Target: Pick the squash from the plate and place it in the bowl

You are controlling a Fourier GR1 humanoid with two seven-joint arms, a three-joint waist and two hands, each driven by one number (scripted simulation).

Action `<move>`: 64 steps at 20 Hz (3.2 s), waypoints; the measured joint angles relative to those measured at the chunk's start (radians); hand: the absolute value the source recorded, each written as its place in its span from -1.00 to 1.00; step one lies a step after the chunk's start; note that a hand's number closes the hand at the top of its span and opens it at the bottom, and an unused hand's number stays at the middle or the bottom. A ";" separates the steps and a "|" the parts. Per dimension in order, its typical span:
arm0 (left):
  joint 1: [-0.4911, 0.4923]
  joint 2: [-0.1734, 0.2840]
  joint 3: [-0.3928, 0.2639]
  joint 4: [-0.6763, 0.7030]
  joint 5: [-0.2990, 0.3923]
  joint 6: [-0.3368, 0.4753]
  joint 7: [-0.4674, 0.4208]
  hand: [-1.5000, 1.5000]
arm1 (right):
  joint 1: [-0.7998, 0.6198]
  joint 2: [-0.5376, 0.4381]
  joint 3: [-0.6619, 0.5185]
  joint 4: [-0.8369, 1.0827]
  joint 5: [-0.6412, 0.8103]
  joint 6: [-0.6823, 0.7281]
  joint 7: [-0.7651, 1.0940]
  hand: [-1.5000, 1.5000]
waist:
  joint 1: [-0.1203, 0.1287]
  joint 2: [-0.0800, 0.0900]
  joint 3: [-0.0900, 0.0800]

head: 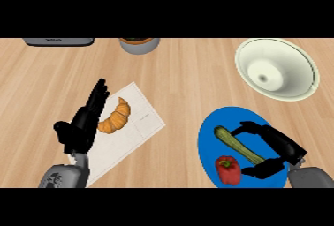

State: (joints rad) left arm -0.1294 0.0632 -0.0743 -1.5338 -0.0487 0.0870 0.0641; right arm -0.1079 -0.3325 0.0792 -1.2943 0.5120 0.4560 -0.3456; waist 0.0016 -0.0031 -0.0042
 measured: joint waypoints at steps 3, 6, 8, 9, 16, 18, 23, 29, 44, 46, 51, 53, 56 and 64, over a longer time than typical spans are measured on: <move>-0.029 0.005 0.019 0.012 0.009 -0.006 0.009 0.00 | -0.007 -0.002 0.033 -0.005 0.050 -0.030 -0.055 1.00 | 0.000 -0.001 -0.001; -0.028 0.008 0.026 0.015 0.009 -0.013 0.007 0.00 | -0.005 0.004 0.042 0.013 0.074 -0.053 -0.103 1.00 | -0.001 -0.004 -0.003; -0.017 -0.010 0.007 0.004 -0.004 -0.002 0.010 0.00 | -0.006 0.015 0.043 0.028 0.079 -0.063 -0.121 1.00 | -0.001 -0.006 -0.005; -0.011 -0.002 0.011 -0.011 0.002 -0.011 0.017 0.00 | -0.014 0.026 0.034 0.026 0.071 -0.056 -0.097 1.00 | -0.001 -0.005 -0.005; -0.003 0.003 0.013 -0.013 0.007 -0.021 0.015 0.00 | -0.103 0.256 0.000 -0.013 0.004 -0.289 0.297 1.00 | 0.009 0.000 0.001; -0.008 0.000 0.007 -0.019 0.003 -0.021 0.025 0.00 | -0.145 0.285 0.041 -0.029 -0.023 -0.401 0.371 1.00 | 0.014 0.000 0.003; -0.013 -0.006 0.010 -0.006 -0.004 -0.011 0.017 0.00 | -0.222 0.318 0.136 -0.102 -0.053 -0.630 0.446 1.00 | 0.010 0.002 0.004; -0.002 -0.004 0.018 -0.018 -0.002 -0.010 0.024 0.00 | -0.314 0.329 0.213 -0.275 0.120 -0.741 0.622 1.00 | -0.002 -0.002 0.003; -0.009 -0.007 0.025 -0.005 -0.007 -0.020 0.009 0.00 | -0.710 0.304 0.058 -0.371 0.361 -0.524 1.100 1.00 | 0.002 0.002 0.004; -0.001 -0.013 0.018 -0.021 -0.009 -0.018 0.018 0.00 | -0.760 0.285 0.017 -0.330 0.365 -0.511 1.111 1.00 | 0.004 0.002 0.004; -0.005 -0.019 0.015 -0.019 -0.015 -0.016 0.023 0.00 | -0.832 0.213 -0.084 -0.204 0.334 -0.488 1.071 1.00 | 0.005 0.004 0.004; -0.006 -0.016 0.019 -0.018 -0.010 -0.021 0.022 0.00 | -0.845 0.179 -0.096 -0.142 0.359 -0.488 1.059 1.00 | 0.007 0.005 0.004; -0.007 -0.013 0.018 -0.025 -0.013 -0.024 0.028 0.00 | -0.837 0.123 -0.111 -0.048 0.390 -0.493 1.015 1.00 | 0.009 0.006 0.004; -0.014 -0.016 0.020 -0.033 -0.015 -0.023 0.042 0.00 | -0.834 0.006 -0.168 0.216 0.436 -0.575 0.850 1.00 | 0.012 0.008 0.004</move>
State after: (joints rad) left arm -0.1439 0.0470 -0.0542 -1.5663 -0.0636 0.0644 0.1056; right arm -0.9416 -0.3260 -0.0891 -1.0781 0.9481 -0.1187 0.5048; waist 0.0140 0.0046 -0.0001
